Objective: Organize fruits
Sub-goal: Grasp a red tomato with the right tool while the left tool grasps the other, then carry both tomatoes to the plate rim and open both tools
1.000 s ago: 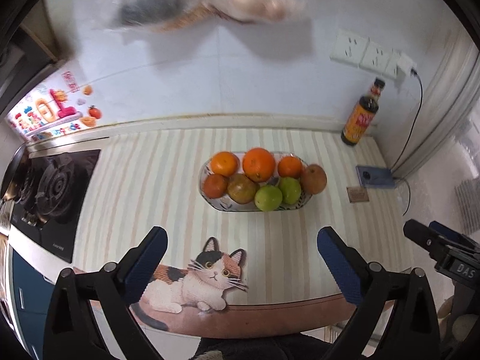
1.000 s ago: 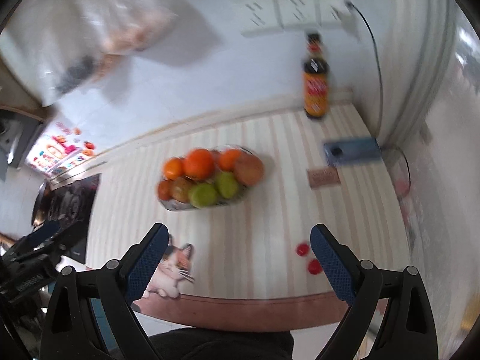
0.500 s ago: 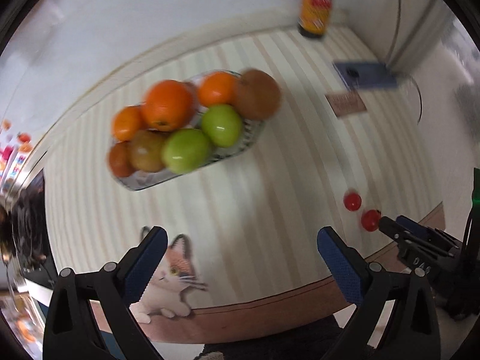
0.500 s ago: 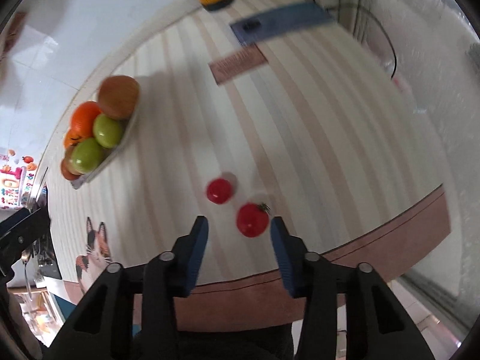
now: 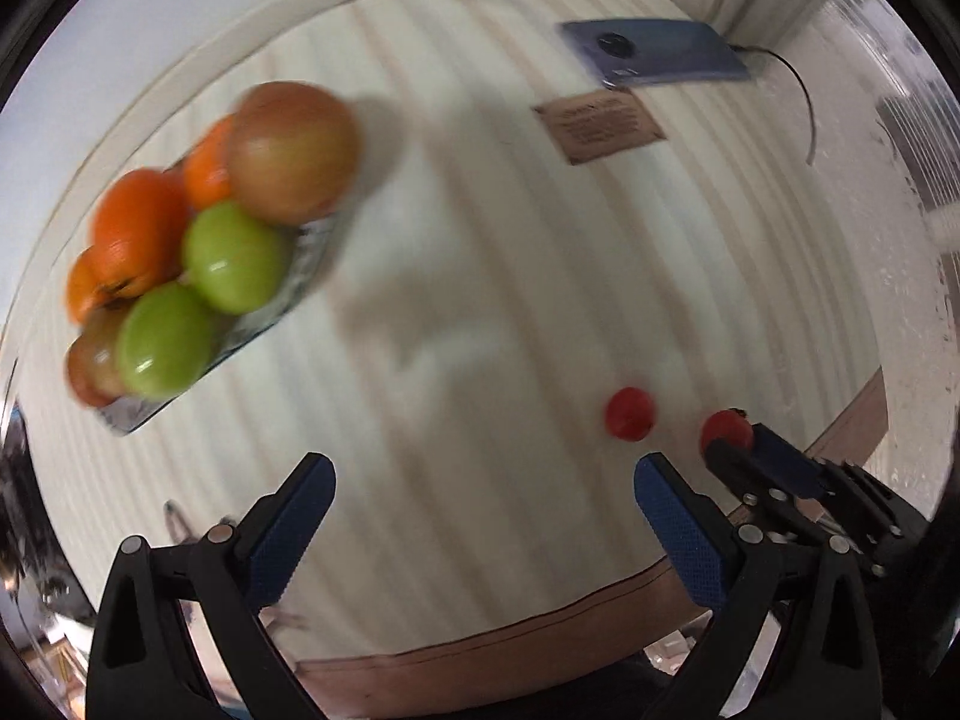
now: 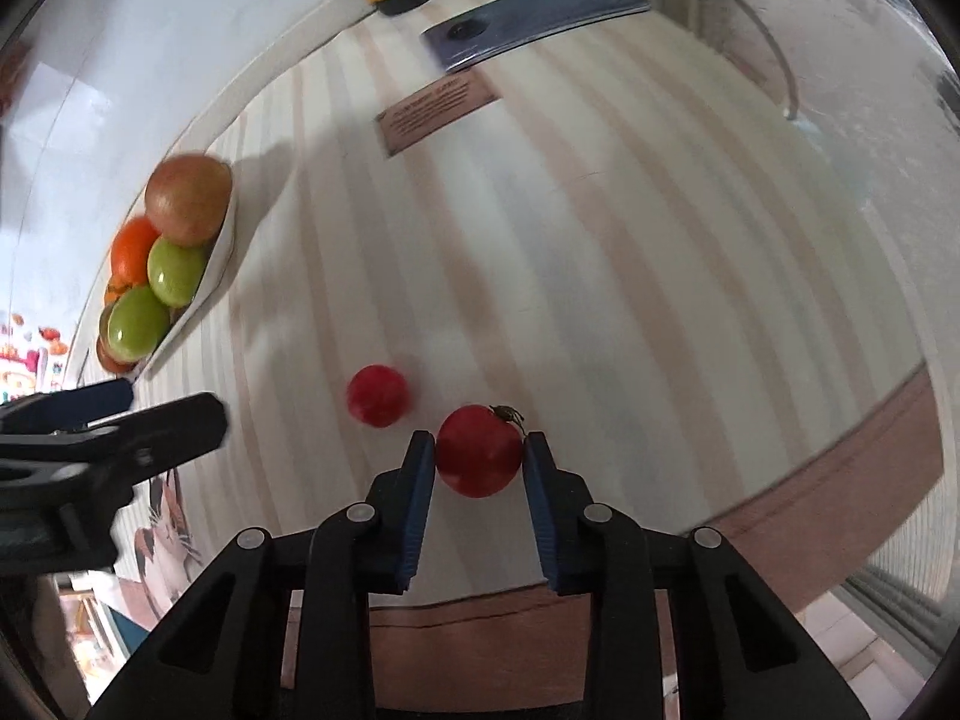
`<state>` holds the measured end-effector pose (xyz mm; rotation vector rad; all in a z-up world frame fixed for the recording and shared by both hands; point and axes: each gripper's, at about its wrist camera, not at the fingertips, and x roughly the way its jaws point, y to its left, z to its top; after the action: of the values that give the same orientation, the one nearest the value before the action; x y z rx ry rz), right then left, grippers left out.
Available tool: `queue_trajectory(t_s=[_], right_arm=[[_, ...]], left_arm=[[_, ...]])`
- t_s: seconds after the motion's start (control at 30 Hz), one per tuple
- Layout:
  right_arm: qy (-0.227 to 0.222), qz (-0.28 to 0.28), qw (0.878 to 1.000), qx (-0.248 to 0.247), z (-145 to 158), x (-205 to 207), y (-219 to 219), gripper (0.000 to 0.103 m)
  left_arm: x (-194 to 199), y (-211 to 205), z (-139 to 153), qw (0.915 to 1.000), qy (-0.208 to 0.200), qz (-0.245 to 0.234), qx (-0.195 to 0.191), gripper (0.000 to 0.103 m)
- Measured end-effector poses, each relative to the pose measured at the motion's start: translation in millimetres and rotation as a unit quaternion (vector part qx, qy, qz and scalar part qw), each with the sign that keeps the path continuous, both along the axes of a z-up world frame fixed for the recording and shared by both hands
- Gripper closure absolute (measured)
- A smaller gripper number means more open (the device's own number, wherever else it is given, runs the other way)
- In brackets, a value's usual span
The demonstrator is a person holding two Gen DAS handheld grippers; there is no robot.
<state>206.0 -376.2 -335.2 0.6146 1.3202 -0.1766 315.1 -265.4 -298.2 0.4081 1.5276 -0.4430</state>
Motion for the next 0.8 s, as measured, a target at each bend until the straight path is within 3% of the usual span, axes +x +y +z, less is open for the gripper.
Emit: queue_trajectory(t_s=[0.07,0.2,0.27,0.7,0.8], right_arm=[[-0.003,-0.021,1.000,-0.003,6.5,-11.0,-18.6,0.070],[0.000,-0.040,0.999,-0.007,9.1,-25.2,-38.5,0.070],[0.002,-0.045,0.999,-0.009,8.7,-27.9,-43.4,0.070],[0.015,-0.064,0.998,-0.012,4.7,-28.5,-54.1,0.070],[0.015,-0.059,0.998,-0.015,5.2,-23.2,-51.7,0.070]], left_arm=[[-3.8,-13.5,-7.2,0.9998,0.003,-0.020,-0.004,0.009],[-8.7,-35.8,-21.6,0.9988,0.028,-0.040,-0.009,0.039],[-10.3,-44.5,-26.5,0.9982,0.036,-0.047,-0.013,0.046],[-10.4,-85.4,-37.2,0.9946,0.060,-0.079,-0.031,0.079],[-9.5,-89.5,-38.6,0.9944,0.061,-0.079,-0.033,0.080]])
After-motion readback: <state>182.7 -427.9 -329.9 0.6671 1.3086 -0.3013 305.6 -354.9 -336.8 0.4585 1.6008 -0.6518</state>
